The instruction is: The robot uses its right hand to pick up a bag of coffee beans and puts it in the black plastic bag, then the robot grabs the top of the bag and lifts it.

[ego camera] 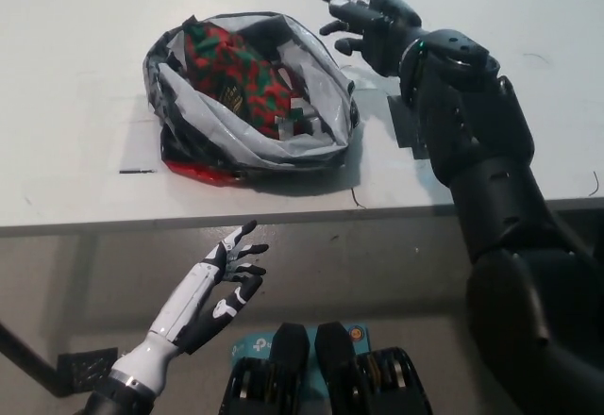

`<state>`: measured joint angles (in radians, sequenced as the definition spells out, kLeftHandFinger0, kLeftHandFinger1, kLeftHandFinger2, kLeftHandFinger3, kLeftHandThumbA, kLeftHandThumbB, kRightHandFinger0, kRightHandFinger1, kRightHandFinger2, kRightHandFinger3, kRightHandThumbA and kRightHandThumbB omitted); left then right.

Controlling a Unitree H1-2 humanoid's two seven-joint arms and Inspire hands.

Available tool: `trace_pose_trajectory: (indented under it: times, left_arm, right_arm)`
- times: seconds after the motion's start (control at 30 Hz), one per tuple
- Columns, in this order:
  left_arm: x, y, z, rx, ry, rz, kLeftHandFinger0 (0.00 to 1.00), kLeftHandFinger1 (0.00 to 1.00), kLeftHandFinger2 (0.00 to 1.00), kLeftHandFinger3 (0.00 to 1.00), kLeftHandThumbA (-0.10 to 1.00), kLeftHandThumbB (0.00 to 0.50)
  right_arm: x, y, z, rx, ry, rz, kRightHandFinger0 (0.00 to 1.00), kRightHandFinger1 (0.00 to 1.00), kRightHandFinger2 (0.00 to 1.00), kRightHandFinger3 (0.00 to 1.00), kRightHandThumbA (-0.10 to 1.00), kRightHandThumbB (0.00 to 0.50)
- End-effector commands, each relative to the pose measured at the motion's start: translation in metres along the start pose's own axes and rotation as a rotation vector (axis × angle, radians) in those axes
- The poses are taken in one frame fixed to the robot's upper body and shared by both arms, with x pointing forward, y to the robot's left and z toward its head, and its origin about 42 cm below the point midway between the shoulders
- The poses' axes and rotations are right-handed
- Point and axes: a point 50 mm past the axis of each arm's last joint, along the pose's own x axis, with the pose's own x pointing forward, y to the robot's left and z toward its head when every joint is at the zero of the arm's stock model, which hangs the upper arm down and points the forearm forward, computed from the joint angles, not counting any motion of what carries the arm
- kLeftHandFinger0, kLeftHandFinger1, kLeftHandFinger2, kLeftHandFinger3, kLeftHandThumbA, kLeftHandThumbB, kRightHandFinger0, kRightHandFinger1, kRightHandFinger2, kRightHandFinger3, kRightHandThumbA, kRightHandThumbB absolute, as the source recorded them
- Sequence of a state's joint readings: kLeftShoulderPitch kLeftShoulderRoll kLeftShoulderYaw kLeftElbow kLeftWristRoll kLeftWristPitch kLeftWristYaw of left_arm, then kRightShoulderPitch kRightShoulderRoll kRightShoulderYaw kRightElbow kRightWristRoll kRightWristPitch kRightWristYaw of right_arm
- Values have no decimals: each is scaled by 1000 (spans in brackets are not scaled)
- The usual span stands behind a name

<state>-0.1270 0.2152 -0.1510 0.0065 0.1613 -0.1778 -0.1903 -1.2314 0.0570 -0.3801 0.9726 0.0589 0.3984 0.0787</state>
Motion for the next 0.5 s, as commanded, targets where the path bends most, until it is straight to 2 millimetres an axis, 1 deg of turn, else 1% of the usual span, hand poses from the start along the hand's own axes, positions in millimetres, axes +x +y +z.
trace_pose_trajectory:
  times: [0.0, 0.03, 0.07, 0.1, 0.13, 0.17, 0.23, 0.3, 0.47]
  left_arm:
    - [5, 7, 9, 37, -39, -1, 688, 705, 838, 1000, 908, 141]
    - [6, 7, 9, 39, -37, -1, 689, 700, 829, 1000, 913, 147]
    - [5, 7, 10, 40, -36, -1, 690, 698, 827, 1000, 915, 148]
    - [5, 7, 10, 42, -34, -3, 690, 698, 825, 1000, 917, 148]
    - [5, 6, 10, 42, -34, -6, 694, 698, 822, 1000, 923, 140]
    - [5, 6, 9, 43, -35, -7, 695, 698, 821, 1000, 925, 139]
    - [4, 5, 9, 47, -31, -7, 699, 701, 822, 1000, 934, 148]
    - [5, 5, 10, 54, -32, -9, 701, 700, 823, 1000, 943, 149]
    - [6, 5, 10, 56, -39, -12, 709, 695, 813, 1000, 945, 139]
  right_arm:
    - [-9, 34, 50, -358, -201, -30, 177, 486, 937, 465, 158, 224]
    - [-12, 39, 53, -536, -227, -24, 856, 1000, 1000, 1000, 557, 320]
    - [-15, 42, 54, -655, -238, -18, 1000, 1000, 1000, 1000, 726, 362]
    - [-18, 47, 54, -798, -248, -21, 1000, 1000, 1000, 1000, 822, 409]
    - [-21, 54, 52, -961, -268, -37, 1000, 1000, 1000, 1000, 857, 473]
    - [-23, 58, 51, -1045, -286, -53, 1000, 1000, 1000, 1000, 879, 495]
    - [-26, 69, 43, -1243, -345, -98, 1000, 1000, 1000, 1000, 899, 500]
    - [-23, 75, 37, -1341, -362, -113, 1000, 1000, 1000, 1000, 953, 500]
    - [-21, 82, 28, -1450, -330, -115, 1000, 1000, 1000, 1000, 940, 500]
